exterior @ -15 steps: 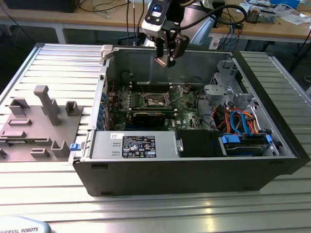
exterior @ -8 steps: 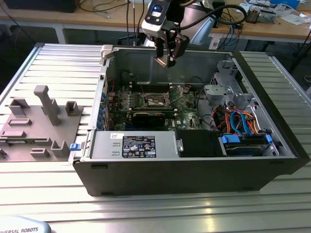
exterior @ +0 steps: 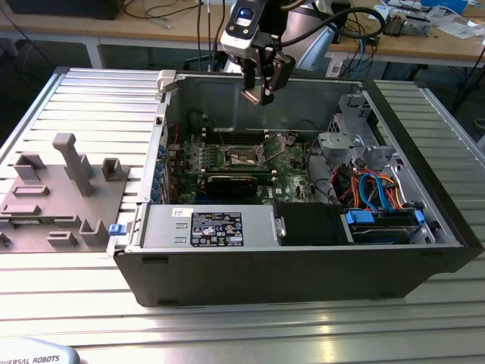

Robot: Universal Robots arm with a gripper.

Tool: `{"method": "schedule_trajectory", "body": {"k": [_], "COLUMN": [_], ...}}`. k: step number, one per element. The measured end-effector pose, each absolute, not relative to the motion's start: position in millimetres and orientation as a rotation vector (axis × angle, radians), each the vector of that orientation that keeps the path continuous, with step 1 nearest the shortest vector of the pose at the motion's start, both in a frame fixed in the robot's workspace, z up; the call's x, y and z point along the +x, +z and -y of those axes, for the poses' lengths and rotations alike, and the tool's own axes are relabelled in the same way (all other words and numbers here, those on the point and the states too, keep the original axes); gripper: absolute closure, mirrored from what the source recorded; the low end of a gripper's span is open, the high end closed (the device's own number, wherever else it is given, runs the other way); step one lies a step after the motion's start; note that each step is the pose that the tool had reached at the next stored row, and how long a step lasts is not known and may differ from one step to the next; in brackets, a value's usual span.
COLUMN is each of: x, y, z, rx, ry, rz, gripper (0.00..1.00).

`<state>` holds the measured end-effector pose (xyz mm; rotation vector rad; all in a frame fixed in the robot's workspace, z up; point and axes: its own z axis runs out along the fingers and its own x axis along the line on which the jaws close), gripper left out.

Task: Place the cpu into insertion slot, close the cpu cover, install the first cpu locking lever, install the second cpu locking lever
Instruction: 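Place the cpu into insertion slot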

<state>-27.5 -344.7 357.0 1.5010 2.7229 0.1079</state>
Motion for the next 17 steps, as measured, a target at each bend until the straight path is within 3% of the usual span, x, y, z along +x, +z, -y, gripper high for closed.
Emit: {"method": "schedule_trajectory", "body": {"k": [17], "x": [-27.5], "y": [357.0], "z": [344.7], "rx": [1.51], "ry": [0.108], "rz": [-2.717], "gripper": [0.46]}}
